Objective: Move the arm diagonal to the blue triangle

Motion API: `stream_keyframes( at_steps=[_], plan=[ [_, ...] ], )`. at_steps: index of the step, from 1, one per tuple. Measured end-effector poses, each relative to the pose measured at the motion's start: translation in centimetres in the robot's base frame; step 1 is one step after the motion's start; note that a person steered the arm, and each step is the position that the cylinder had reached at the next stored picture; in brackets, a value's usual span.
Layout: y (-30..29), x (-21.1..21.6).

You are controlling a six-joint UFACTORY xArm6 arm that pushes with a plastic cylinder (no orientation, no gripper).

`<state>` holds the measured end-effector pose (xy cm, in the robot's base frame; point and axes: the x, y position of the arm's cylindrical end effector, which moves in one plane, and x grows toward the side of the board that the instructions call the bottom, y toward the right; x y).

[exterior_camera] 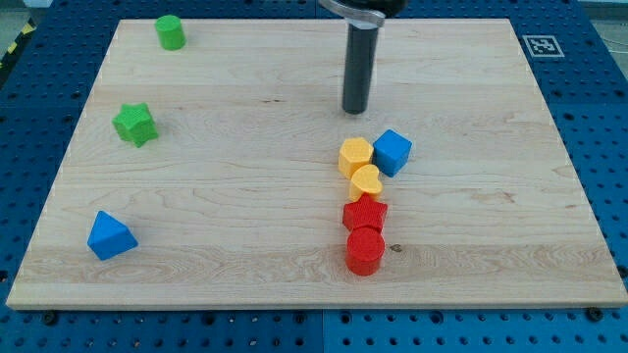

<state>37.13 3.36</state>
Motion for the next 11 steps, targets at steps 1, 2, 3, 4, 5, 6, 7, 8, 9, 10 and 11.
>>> stream_keyframes(
  at_steps=[1, 2, 3, 4, 5, 6, 7, 8, 9, 10, 11],
  plan=[
    [-3.9, 0.2],
    [-6.0, 1.9],
    [-6.0, 4.5],
    [-6.0, 7.4],
    [-6.0, 10.4],
    [-6.0, 13.7],
    [-6.0, 17.1],
    [-6.7, 19.9],
    [-8.7, 22.8],
    [-12.0, 24.7],
    [-14.1, 24.7]
  ],
)
